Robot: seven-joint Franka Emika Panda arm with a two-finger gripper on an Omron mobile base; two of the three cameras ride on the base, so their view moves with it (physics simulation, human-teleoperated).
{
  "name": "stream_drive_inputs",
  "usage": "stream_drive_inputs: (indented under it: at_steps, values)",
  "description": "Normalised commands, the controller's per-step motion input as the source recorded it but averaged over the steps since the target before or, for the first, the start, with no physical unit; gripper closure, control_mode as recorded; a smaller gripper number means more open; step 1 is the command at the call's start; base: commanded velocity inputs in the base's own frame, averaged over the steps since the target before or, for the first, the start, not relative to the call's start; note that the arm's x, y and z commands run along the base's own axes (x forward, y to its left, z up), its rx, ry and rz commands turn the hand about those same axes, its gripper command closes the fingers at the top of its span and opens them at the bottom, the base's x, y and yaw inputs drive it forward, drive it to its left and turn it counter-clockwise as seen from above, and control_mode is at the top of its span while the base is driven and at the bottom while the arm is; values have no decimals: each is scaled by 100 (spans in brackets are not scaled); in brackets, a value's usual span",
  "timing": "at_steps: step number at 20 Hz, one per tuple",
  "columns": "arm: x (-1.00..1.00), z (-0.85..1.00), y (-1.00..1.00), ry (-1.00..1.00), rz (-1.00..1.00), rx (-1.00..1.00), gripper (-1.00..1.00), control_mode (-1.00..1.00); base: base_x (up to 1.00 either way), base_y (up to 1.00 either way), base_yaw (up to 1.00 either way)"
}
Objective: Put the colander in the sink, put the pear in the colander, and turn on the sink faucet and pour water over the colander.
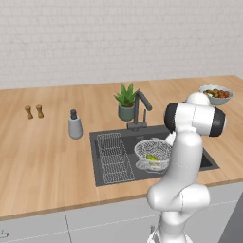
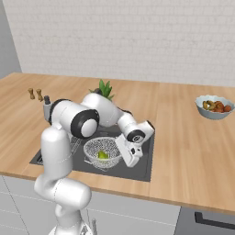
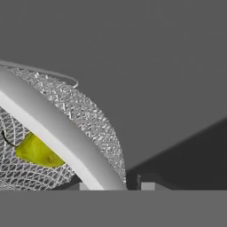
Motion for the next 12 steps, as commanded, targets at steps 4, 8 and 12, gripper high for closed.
stream_drive_inputs:
  at_steps: [4, 8, 12]
  values:
    - [12, -18, 24, 0, 0, -9, 100, -100, 0, 0, 0]
    - [3, -24, 22, 0, 1, -15, 100, -100, 0, 0, 0]
    - [7, -18, 18, 0, 0, -15, 100, -100, 0, 0, 0]
